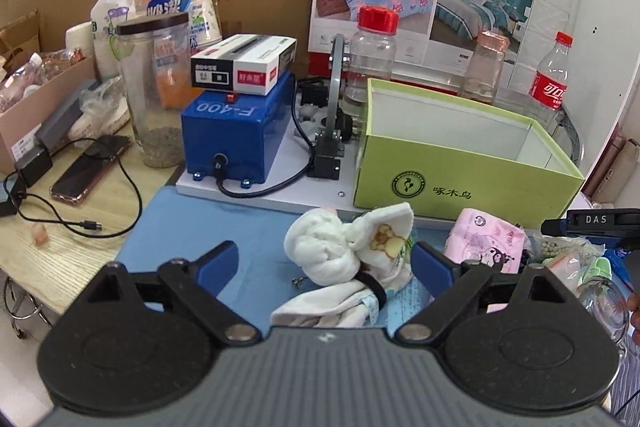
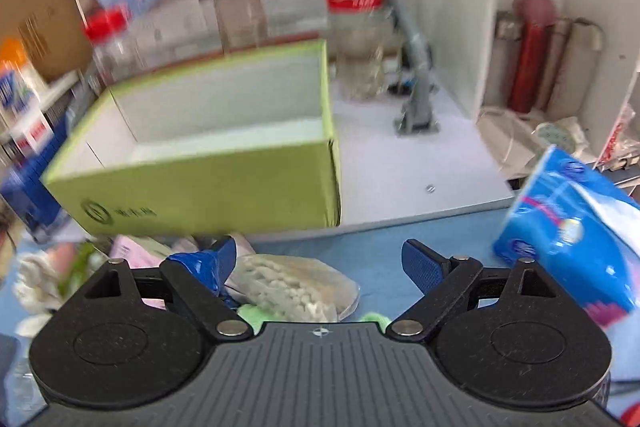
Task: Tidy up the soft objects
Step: 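Move left tool to white bear-print cloth while right tool approaches pink-white knotted toy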
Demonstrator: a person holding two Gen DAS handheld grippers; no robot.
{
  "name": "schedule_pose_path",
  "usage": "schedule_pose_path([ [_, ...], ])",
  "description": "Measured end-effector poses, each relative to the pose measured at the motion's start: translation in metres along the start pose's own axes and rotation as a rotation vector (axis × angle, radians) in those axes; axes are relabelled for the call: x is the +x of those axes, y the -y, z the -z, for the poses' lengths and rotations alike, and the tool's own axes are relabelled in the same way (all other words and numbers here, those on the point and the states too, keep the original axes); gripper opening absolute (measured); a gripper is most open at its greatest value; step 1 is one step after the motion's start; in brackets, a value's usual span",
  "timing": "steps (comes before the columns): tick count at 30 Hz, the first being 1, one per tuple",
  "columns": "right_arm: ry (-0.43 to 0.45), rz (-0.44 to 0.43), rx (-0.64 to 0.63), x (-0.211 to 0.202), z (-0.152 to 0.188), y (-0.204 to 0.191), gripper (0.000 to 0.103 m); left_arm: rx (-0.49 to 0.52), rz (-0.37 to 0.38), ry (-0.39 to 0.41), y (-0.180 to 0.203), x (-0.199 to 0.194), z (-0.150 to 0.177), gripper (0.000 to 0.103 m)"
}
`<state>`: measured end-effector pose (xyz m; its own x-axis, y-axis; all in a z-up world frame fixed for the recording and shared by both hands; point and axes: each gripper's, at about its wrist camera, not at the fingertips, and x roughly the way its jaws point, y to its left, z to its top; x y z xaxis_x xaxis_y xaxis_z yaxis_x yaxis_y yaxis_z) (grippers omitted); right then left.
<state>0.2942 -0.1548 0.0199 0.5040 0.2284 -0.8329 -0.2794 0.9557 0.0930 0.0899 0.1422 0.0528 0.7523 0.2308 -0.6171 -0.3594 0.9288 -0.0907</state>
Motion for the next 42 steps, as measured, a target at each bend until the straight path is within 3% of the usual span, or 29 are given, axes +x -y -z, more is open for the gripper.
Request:
schedule_pose_path([
  [1, -0.022, -0.024, 0.027, 0.005, 0.000, 0.007, 0.077, 0.002, -0.001, -0.002, -0.001, 0.001, 0.000, 0.092],
  [3, -0.023, 0.037, 0.043, 0.007, -0.006, 0.013, 0.077, -0.002, 0.004, -0.005, -0.001, 0.004, 0.000, 0.092],
  [8, 0.001, 0.184, 0.095, -0.012, 0.020, 0.041, 0.077, -0.018, 0.028, -0.017, -0.003, 0.008, 0.001, 0.092],
  [11, 0.004, 0.160, 0.184, -0.031, 0.043, 0.065, 0.077, -0.016, 0.033, -0.016, -0.002, 0.008, 0.004, 0.092],
  [15, 0.024, 0.200, 0.225, -0.056, 0.065, 0.077, 0.077, -0.005, 0.022, -0.004, -0.011, 0.002, 0.003, 0.092],
  [17, 0.052, 0.192, 0.243, -0.070, 0.082, 0.079, 0.077, -0.005, 0.011, 0.017, -0.021, -0.001, -0.004, 0.092],
  [20, 0.171, 0.123, 0.325, -0.093, 0.091, 0.083, 0.077, 0.007, 0.032, -0.002, -0.034, 0.009, -0.023, 0.092],
  [24, 0.275, 0.060, 0.392, -0.111, 0.098, 0.078, 0.077, 0.107, 0.189, -0.123, -0.029, 0.042, -0.037, 0.092],
  [28, 0.280, 0.031, 0.415, -0.109, 0.106, 0.079, 0.077, 0.143, 0.258, -0.190, -0.006, 0.073, -0.037, 0.092],
  [31, 0.256, 0.017, 0.430, -0.105, 0.106, 0.080, 0.077, 0.191, 0.132, -0.225, 0.007, 0.102, -0.033, 0.092],
  [35, 0.241, 0.015, 0.428, -0.105, 0.110, 0.081, 0.077, 0.124, -0.016, -0.190, -0.029, 0.100, -0.029, 0.092],
  [39, 0.253, 0.016, 0.447, -0.105, 0.110, 0.083, 0.077, 0.015, -0.056, -0.188, -0.078, 0.080, -0.022, 0.092],
  [42, 0.268, 0.001, 0.451, -0.107, 0.108, 0.081, 0.077, -0.036, -0.040, -0.148, -0.096, 0.057, -0.023, 0.092],
])
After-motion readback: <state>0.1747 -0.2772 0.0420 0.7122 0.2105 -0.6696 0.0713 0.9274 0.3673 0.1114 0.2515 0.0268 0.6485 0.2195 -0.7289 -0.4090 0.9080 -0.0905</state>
